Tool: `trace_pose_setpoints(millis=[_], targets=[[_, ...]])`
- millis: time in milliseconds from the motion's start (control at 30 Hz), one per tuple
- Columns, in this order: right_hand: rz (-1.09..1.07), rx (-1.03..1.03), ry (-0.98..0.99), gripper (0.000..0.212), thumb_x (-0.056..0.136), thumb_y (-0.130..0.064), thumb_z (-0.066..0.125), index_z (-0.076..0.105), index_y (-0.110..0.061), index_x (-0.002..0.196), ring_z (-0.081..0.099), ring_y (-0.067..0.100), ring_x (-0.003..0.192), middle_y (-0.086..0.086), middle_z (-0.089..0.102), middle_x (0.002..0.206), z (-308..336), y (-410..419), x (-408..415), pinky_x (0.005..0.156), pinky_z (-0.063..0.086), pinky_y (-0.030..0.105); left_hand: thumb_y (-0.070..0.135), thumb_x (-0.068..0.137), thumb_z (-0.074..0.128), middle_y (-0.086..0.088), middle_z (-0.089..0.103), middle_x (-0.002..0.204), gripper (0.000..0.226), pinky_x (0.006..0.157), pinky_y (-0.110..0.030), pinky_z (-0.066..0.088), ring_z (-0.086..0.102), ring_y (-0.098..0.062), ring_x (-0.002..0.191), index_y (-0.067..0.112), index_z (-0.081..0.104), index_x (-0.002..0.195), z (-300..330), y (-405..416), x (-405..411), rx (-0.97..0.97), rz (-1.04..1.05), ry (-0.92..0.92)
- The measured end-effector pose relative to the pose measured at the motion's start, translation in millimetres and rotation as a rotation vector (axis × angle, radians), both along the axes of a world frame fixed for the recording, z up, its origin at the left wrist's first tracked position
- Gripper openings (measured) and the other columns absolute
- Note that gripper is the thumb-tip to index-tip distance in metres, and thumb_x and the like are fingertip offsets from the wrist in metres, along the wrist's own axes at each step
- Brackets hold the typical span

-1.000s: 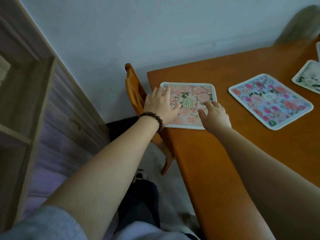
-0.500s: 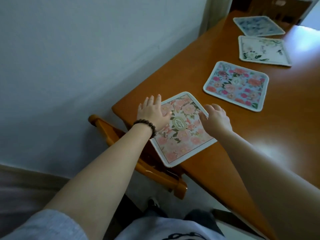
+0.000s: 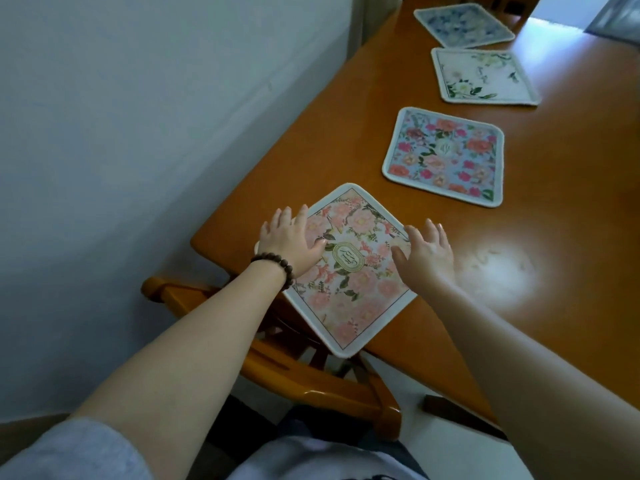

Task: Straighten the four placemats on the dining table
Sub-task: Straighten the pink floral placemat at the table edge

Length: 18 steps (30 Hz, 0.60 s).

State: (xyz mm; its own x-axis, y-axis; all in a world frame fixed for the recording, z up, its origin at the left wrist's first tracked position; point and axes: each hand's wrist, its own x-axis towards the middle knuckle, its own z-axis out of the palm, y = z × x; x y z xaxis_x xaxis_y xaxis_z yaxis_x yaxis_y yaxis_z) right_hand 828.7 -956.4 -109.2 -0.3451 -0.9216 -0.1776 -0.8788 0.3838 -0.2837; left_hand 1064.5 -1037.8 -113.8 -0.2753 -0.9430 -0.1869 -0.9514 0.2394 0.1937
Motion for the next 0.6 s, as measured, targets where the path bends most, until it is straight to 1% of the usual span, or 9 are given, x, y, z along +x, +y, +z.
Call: trace_pose_setpoints(millis=[67,133,233,300,400,500,600], targets=[[-0.034,0.045,0.007,0.064,0.094,-0.054,0.039,0.017,-0.030,0.150,-0.014,0.027,0.145,0.008,-0.008,0.160,-19,9,5,0.114,-0.002,0.049,0.065,0.086,0.036,-0.012,0.012,0.158,0.082,0.114,-0.051,0.011,0.007,-0.028,0.145,0.024,0.008,0.151,-16,-6,2,0.015,-0.042,-0.035],[-0.078,0.092,0.002,0.070,0.092,-0.059,0.037,0.007,-0.033,0.150,-0.021,0.028,0.143,0.008,-0.019,0.157,-37,17,11,0.113,-0.007,0.049,0.068,0.085,0.034,-0.012,0.006,0.159,0.083,0.115,-0.052,0.010,0.003,-0.028,0.145,0.026,0.006,0.151,-31,-15,3,0.030,-0.080,-0.070],[-0.173,0.141,-0.013,0.081,0.089,-0.067,0.033,-0.005,-0.031,0.150,-0.024,0.033,0.141,0.014,-0.030,0.153,-60,28,22,0.113,-0.008,0.051,0.078,0.081,0.028,-0.013,-0.011,0.159,0.091,0.114,-0.054,0.004,-0.011,-0.029,0.144,0.030,-0.007,0.150,-47,-30,4,0.086,-0.096,-0.113],[-0.253,0.148,-0.030,0.089,0.085,-0.073,0.030,-0.013,-0.029,0.149,-0.025,0.035,0.140,0.018,-0.031,0.151,-72,33,30,0.112,-0.010,0.050,0.086,0.074,0.023,-0.013,-0.022,0.156,0.098,0.112,-0.055,-0.001,-0.019,-0.031,0.142,0.034,-0.017,0.148,-56,-40,5,0.116,-0.086,-0.137],[-0.326,0.179,-0.022,0.098,0.078,-0.083,0.021,-0.024,-0.028,0.145,-0.023,0.037,0.140,0.022,-0.027,0.152,-83,36,39,0.112,-0.012,0.049,0.091,0.068,0.018,-0.012,-0.027,0.154,0.103,0.112,-0.055,-0.004,-0.022,-0.031,0.141,0.037,-0.023,0.145,-65,-52,3,0.130,-0.103,-0.121],[-0.327,0.190,-0.056,0.101,0.076,-0.085,0.017,-0.017,-0.024,0.148,-0.022,0.038,0.140,0.025,-0.021,0.153,-89,33,48,0.112,-0.013,0.047,0.091,0.067,0.017,-0.009,-0.022,0.156,0.102,0.113,-0.053,-0.006,-0.021,-0.028,0.142,0.038,-0.021,0.145,-74,-58,-3,0.172,-0.128,-0.110],[-0.317,0.189,-0.083,0.099,0.077,-0.085,0.017,-0.016,-0.025,0.148,-0.027,0.039,0.138,0.025,-0.023,0.152,-92,24,51,0.112,-0.015,0.047,0.091,0.069,0.013,-0.009,-0.017,0.158,0.100,0.114,-0.052,-0.006,-0.018,-0.027,0.143,0.037,-0.016,0.147,-84,-52,-4,0.150,-0.155,-0.175]])
